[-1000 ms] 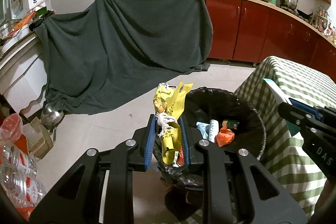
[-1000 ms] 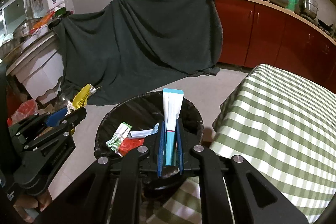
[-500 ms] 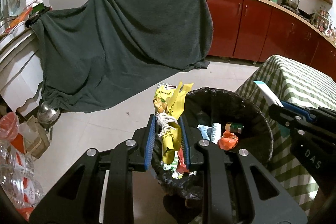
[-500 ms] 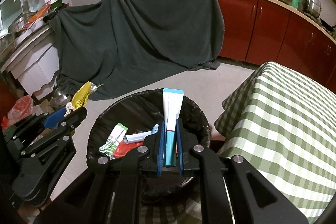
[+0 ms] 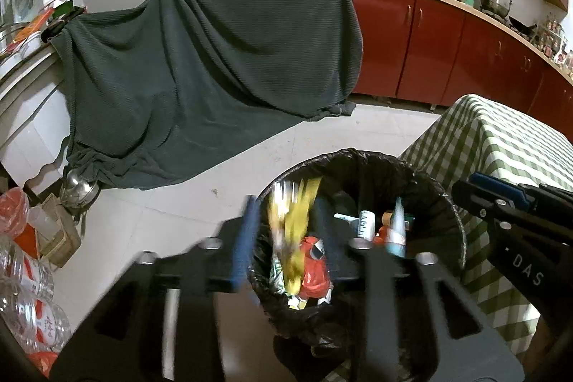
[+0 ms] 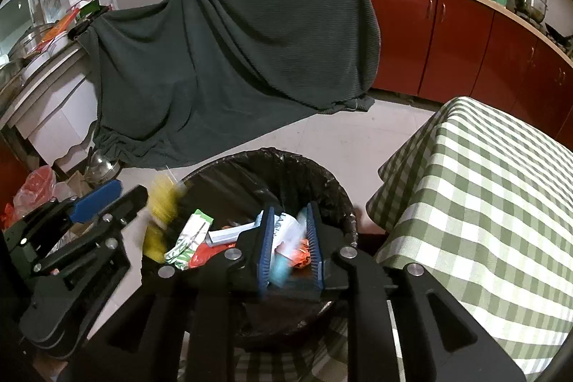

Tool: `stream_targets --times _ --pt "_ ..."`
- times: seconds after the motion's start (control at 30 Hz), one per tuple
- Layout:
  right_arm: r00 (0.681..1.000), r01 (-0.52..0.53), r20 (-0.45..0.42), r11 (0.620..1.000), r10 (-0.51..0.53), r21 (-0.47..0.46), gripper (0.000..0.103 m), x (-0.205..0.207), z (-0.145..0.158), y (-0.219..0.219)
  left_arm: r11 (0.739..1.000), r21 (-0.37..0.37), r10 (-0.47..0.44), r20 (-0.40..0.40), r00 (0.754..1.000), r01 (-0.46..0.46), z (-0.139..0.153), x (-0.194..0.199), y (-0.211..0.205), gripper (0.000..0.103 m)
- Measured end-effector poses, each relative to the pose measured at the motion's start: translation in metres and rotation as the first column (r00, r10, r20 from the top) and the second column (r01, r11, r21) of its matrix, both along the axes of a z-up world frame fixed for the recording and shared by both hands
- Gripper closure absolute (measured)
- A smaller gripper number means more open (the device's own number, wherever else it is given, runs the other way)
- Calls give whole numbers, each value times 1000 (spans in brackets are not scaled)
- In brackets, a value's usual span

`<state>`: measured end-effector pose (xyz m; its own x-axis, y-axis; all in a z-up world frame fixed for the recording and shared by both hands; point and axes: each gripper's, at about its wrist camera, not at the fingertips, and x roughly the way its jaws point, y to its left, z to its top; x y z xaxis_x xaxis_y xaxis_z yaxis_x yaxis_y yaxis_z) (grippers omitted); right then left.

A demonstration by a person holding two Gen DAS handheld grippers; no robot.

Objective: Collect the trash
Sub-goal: 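Open both tools to drop the wrapper and tube into the bin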

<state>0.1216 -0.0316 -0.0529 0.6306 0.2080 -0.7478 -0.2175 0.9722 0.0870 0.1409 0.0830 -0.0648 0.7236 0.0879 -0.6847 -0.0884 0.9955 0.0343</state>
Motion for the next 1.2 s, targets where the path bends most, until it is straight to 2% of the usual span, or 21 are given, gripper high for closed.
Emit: stream_targets --times 0.1,0.5,0.57,0.93,1.2 --pt "1000 4 3 1000 -4 2 82 0 1 -1 1000 -3 4 9 1000 -4 2 0 0 56" --pt "998 32 47 1000 -31 -1 56 -8 8 -5 1000 -5 14 23 1000 -14 6 -4 2 42" --pt "998 38 53 999 -38 0 50 -8 9 -6 1000 -2 18 26 999 -18 7 -5 2 37" --pt "995 62 78 998 -63 8 45 -21 15 -15 999 8 32 40 999 -32 17 -19 1 25" --pt "991 79 109 997 -79 11 41 -41 25 -27 999 14 31 59 998 -32 32 -37 -5 24"
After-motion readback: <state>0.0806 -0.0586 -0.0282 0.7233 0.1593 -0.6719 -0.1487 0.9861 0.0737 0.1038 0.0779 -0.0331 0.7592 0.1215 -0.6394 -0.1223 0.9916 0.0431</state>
